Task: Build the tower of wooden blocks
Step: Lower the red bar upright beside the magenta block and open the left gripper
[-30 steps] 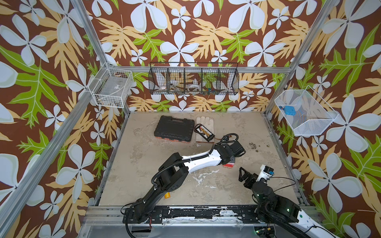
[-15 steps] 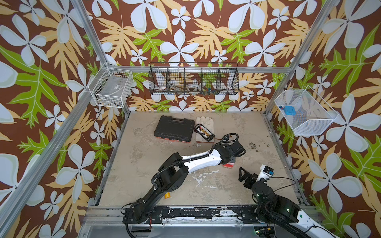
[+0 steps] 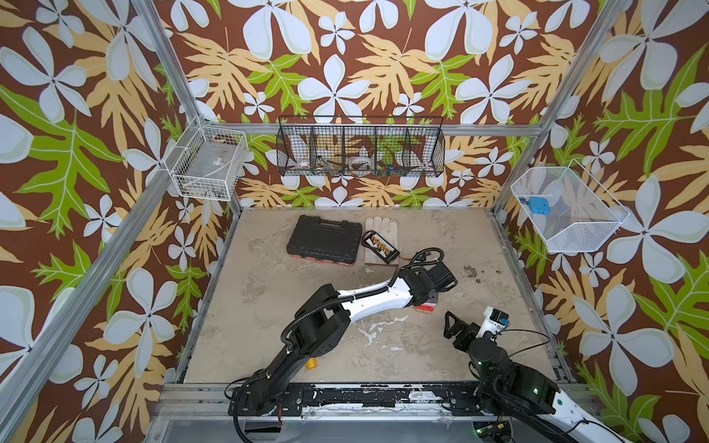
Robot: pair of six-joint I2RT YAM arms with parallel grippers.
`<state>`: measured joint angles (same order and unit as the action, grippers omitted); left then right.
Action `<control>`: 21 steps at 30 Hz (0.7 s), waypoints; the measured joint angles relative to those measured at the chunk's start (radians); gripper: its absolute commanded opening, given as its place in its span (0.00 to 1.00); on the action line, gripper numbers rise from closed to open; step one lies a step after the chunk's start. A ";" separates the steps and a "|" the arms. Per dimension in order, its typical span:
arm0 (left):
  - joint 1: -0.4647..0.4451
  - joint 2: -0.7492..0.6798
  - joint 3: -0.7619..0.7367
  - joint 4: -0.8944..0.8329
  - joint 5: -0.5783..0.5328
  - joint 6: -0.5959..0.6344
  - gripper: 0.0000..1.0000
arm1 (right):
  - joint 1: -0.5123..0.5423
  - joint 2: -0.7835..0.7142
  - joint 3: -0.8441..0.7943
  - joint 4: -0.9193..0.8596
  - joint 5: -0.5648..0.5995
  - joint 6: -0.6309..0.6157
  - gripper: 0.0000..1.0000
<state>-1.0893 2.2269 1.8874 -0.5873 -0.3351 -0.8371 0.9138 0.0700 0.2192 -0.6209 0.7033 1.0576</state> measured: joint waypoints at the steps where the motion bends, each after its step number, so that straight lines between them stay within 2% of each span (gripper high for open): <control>1: 0.000 0.000 -0.001 0.000 0.000 0.000 0.36 | 0.000 0.000 0.000 0.000 0.000 0.000 1.00; 21: 0.000 -0.009 -0.023 0.026 0.013 -0.001 0.34 | 0.000 0.004 -0.002 0.001 -0.001 0.000 1.00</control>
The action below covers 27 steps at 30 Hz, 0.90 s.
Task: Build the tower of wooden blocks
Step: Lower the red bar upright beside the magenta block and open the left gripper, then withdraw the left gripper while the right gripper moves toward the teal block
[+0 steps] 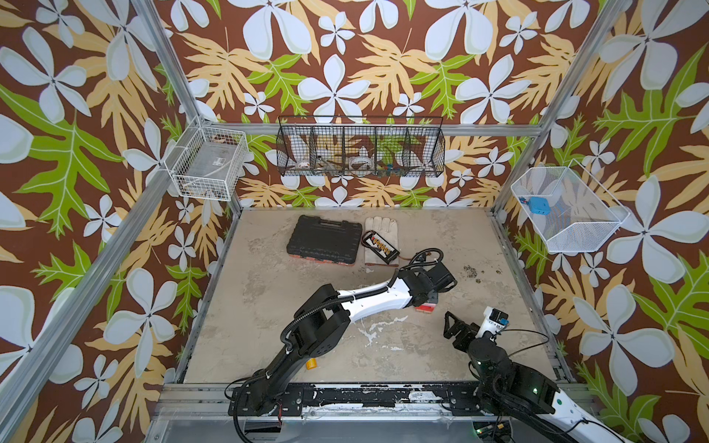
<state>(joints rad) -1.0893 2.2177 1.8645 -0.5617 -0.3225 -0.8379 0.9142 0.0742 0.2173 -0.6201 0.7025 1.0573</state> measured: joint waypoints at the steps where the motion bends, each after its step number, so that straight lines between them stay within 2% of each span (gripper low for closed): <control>1: 0.000 -0.002 -0.001 0.000 0.001 0.000 0.34 | 0.000 0.000 0.000 0.000 0.000 0.000 1.00; 5: 0.000 -0.007 -0.004 0.001 0.006 -0.002 0.34 | 0.000 0.000 0.000 0.000 0.000 0.000 1.00; 11: 0.000 -0.021 -0.012 0.001 0.007 -0.003 0.48 | 0.000 0.000 0.000 0.000 0.000 0.000 1.00; 18: 0.000 -0.082 -0.029 0.004 0.002 -0.002 0.55 | 0.000 0.000 0.000 0.000 0.000 0.000 1.00; 22: 0.002 -0.193 -0.113 0.020 -0.038 0.002 0.61 | 0.000 0.000 0.000 0.001 -0.001 -0.001 1.00; 25: 0.008 -0.344 -0.260 0.051 -0.095 0.000 0.63 | 0.000 0.000 -0.002 0.007 -0.006 -0.003 1.00; 27: 0.021 -0.475 -0.392 0.073 -0.142 -0.007 0.70 | 0.000 0.002 -0.002 0.008 -0.011 -0.005 1.00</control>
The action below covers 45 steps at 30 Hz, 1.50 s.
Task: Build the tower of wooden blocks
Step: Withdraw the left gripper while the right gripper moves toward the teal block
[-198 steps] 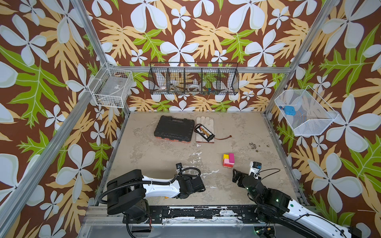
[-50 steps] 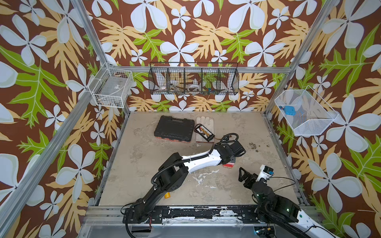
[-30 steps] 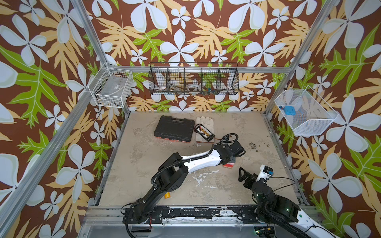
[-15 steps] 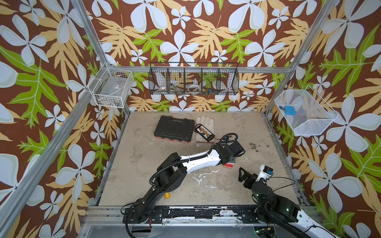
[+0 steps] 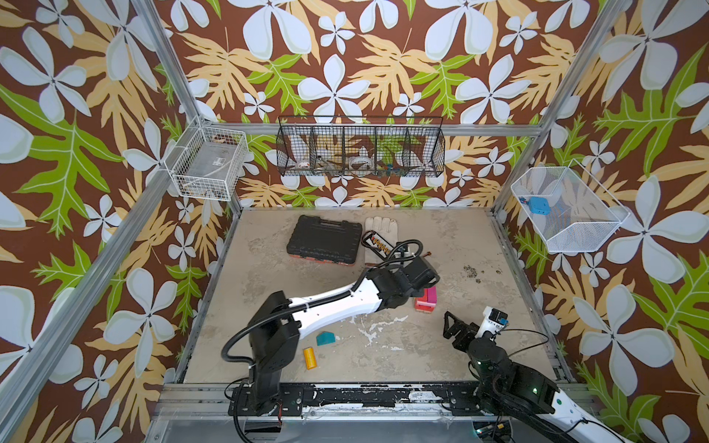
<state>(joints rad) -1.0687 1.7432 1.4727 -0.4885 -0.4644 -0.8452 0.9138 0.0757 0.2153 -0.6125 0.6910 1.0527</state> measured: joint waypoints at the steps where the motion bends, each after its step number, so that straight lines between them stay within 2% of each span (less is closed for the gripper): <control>1: 0.008 -0.074 -0.073 0.017 -0.027 -0.005 0.74 | 0.000 0.002 -0.002 0.002 -0.003 -0.004 1.00; 3: 0.031 -0.224 -0.218 0.047 -0.086 -0.014 0.92 | 0.000 0.010 -0.006 0.008 -0.011 -0.007 1.00; 5: 0.056 -0.377 -0.372 0.067 -0.164 -0.026 1.00 | 0.000 0.023 -0.013 0.023 -0.018 -0.014 1.00; 8: 0.085 -0.583 -0.601 0.102 -0.332 -0.039 1.00 | 0.000 0.052 -0.023 0.060 -0.039 -0.038 1.00; 11: 0.124 -0.762 -0.785 0.126 -0.448 0.011 1.00 | 0.000 0.095 -0.029 0.110 -0.076 -0.069 1.00; 15: 0.248 -0.988 -0.951 0.164 -0.517 0.036 1.00 | 0.000 0.219 0.004 0.209 -0.226 -0.147 0.95; 19: 0.288 -1.173 -1.114 0.231 -0.566 0.064 1.00 | 0.032 0.475 0.114 0.320 -0.396 -0.217 0.94; 22: 0.292 -1.266 -1.152 0.232 -0.607 0.060 1.00 | 0.180 0.687 0.184 0.386 -0.430 -0.249 0.96; 26: 0.293 -1.366 -1.167 0.220 -0.628 0.042 1.00 | 0.440 1.008 0.372 0.440 -0.384 -0.280 0.96; 29: 0.293 -1.423 -1.141 0.138 -0.627 -0.005 1.00 | 0.541 1.231 0.553 0.449 -0.334 -0.303 0.95; 34: 0.294 -1.492 -1.135 0.032 -0.623 -0.097 1.00 | 0.584 1.471 0.715 0.449 -0.318 -0.333 0.93; 45: 0.294 -1.557 -1.160 0.000 -0.596 -0.098 1.00 | 0.586 1.794 0.947 0.441 -0.412 -0.376 0.83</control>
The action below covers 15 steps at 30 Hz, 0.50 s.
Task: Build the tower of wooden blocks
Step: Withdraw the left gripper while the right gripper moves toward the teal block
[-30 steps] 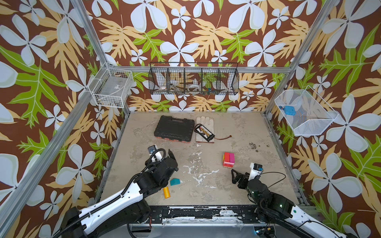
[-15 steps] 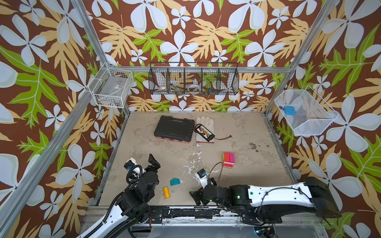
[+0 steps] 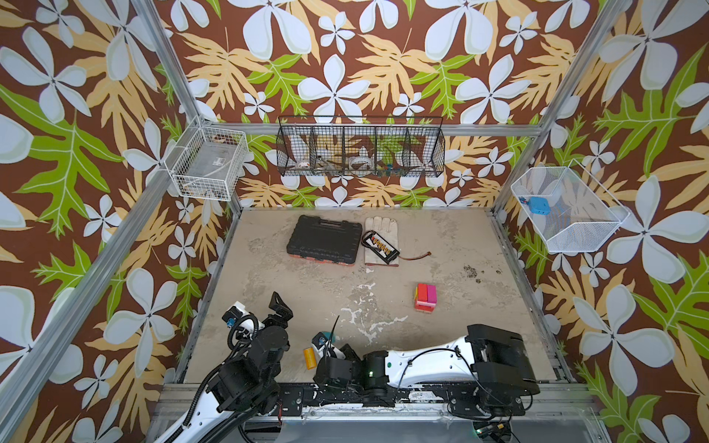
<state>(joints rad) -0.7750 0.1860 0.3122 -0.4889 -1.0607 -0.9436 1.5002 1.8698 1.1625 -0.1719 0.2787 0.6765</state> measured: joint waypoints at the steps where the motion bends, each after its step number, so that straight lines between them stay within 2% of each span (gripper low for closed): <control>1: 0.000 -0.003 0.000 -0.001 0.002 0.000 1.00 | 0.000 0.021 0.019 -0.003 -0.006 0.000 0.82; 6: 0.000 -0.003 -0.003 -0.002 0.012 0.003 1.00 | -0.003 0.097 0.105 -0.050 0.003 0.000 0.81; 15: 0.000 -0.003 -0.004 0.000 0.023 0.007 1.00 | -0.033 0.238 0.287 -0.148 0.070 0.005 0.72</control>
<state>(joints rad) -0.7750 0.1833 0.3080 -0.4889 -1.0382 -0.9367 1.4670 2.1082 1.4498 -0.3202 0.3485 0.6811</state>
